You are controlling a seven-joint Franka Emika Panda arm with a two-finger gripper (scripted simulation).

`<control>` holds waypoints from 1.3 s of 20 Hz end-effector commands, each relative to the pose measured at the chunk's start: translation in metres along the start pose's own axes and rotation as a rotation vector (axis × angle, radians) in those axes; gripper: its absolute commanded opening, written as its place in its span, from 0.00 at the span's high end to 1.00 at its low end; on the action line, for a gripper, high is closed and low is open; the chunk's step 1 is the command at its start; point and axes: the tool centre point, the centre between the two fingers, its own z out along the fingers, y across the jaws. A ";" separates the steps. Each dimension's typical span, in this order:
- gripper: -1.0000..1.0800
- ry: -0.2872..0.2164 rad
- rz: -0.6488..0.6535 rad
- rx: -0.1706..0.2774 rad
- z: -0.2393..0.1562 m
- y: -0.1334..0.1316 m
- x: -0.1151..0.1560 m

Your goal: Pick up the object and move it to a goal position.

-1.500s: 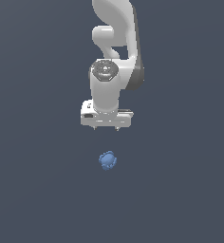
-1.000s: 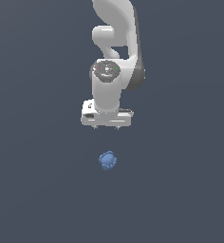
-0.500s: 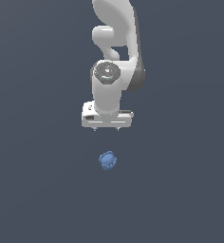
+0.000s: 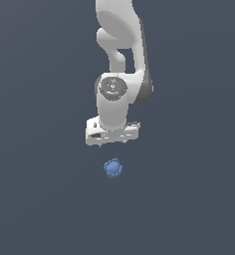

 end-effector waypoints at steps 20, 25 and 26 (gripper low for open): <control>0.04 0.068 -0.352 0.017 0.042 0.008 0.071; 0.04 0.067 -0.350 0.017 0.044 0.008 0.071; 0.04 0.067 -0.350 0.017 0.046 0.008 0.071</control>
